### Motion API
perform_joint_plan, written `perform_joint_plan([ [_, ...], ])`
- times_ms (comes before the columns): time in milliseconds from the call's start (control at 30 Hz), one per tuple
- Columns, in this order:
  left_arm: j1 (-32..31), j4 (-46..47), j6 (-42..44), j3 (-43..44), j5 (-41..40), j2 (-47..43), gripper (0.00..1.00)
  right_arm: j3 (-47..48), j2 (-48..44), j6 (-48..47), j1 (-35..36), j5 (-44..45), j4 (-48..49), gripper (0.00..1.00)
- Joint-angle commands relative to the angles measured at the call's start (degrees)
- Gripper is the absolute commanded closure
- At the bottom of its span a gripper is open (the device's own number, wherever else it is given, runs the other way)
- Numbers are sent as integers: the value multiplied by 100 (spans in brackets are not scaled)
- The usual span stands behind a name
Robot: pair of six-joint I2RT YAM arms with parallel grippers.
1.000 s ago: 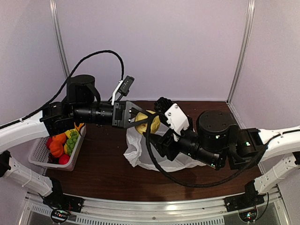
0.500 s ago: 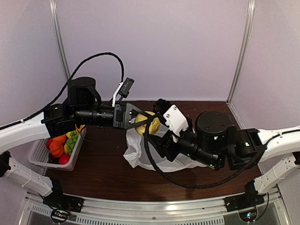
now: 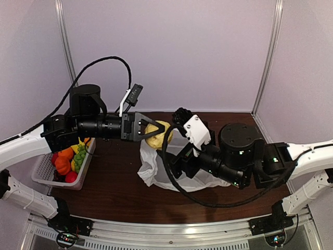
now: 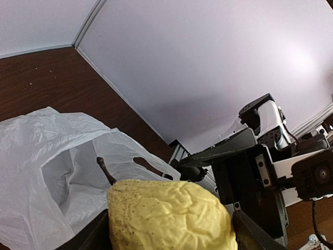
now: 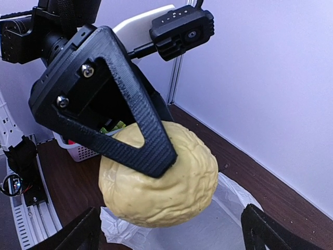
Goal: Untie the knot of the plastic bag and take out the fruit
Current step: Pass from the right arm to the left, then place the fake fruit in the bin.
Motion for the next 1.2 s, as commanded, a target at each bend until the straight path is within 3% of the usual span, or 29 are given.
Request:
perform_joint_plan([
  [0, 306, -207, 190, 129, -71, -221, 40, -87, -352, 156, 37, 131, 27, 6],
  [133, 804, -773, 468, 338, -15, -447, 41, -194, -638, 191, 30, 360, 23, 4],
  [333, 2305, -2011, 1093, 549, 258, -947, 41, -279, -1105, 695, -420, 868, -605, 1],
  [533, 4022, -2415, 1272, -123, 951, -1334, 45, -331, -1478, 1229, -1246, 954, -1444, 1],
  [700, 5310, -2490, 1427, -745, 1062, -1477, 49, -454, -1762, 1582, -1925, 923, -2051, 1],
  [967, 7317, -2790, 1435, -1472, 85, -1910, 51, -555, -1980, 1821, -2974, 537, -2480, 1],
  [1167, 8065, -2744, 1179, -1934, -626, -2303, 51, -539, -1953, 1795, -3361, 270, -2559, 1],
])
